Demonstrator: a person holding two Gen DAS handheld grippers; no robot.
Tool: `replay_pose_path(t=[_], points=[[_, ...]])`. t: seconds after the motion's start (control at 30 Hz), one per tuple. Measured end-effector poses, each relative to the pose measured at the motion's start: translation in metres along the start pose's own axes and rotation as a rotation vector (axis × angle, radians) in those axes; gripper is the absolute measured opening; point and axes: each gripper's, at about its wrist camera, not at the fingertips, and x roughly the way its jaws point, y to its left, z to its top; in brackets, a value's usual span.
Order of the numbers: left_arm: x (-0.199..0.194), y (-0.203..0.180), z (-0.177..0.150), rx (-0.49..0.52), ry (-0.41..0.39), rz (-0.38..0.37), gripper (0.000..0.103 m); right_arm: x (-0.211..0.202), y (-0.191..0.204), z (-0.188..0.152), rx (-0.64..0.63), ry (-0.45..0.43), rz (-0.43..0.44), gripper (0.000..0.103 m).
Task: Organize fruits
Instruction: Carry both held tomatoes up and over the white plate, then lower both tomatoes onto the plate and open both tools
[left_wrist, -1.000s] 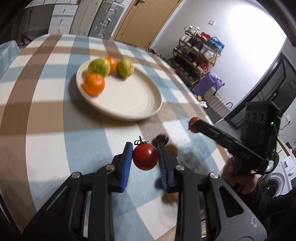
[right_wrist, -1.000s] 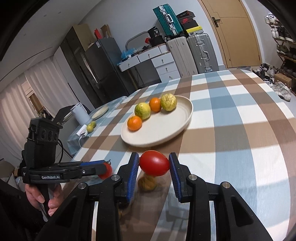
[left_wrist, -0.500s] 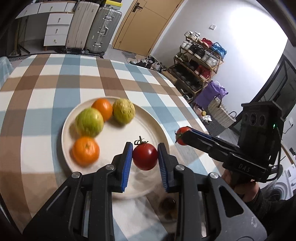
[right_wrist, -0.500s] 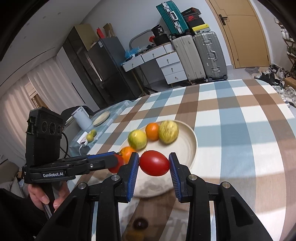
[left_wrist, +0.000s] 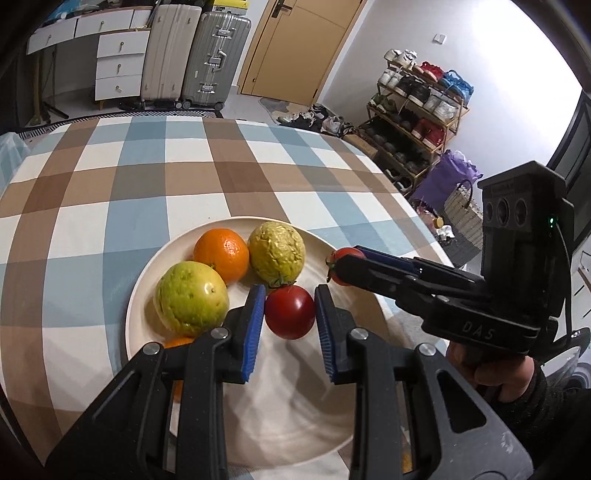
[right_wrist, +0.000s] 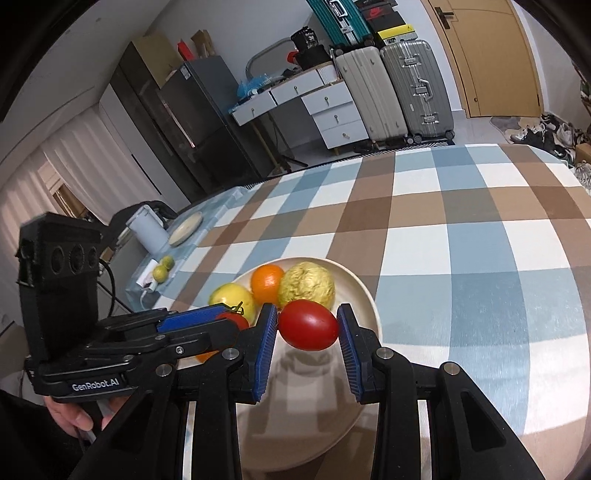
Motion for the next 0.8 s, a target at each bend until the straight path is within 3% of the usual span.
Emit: replay_pose_path(t=[0.53, 0.67, 0.8], points=[[0.025, 0.008, 0.004, -0.003, 0.023, 0.021, 0.025, 0.025, -0.009, 0.0, -0.009, 0.034, -0.067, 0.035], [0.02, 0.007, 0.004, -0.003, 0.008, 0.03, 0.025, 0.022, -0.006, 0.0, -0.01, 0.022, -0.052, 0.05], [0.008, 0.004, 0.001, -0.006, -0.001, 0.036, 0.027, 0.006, -0.004, 0.002, -0.005, -0.022, -0.057, 0.052]])
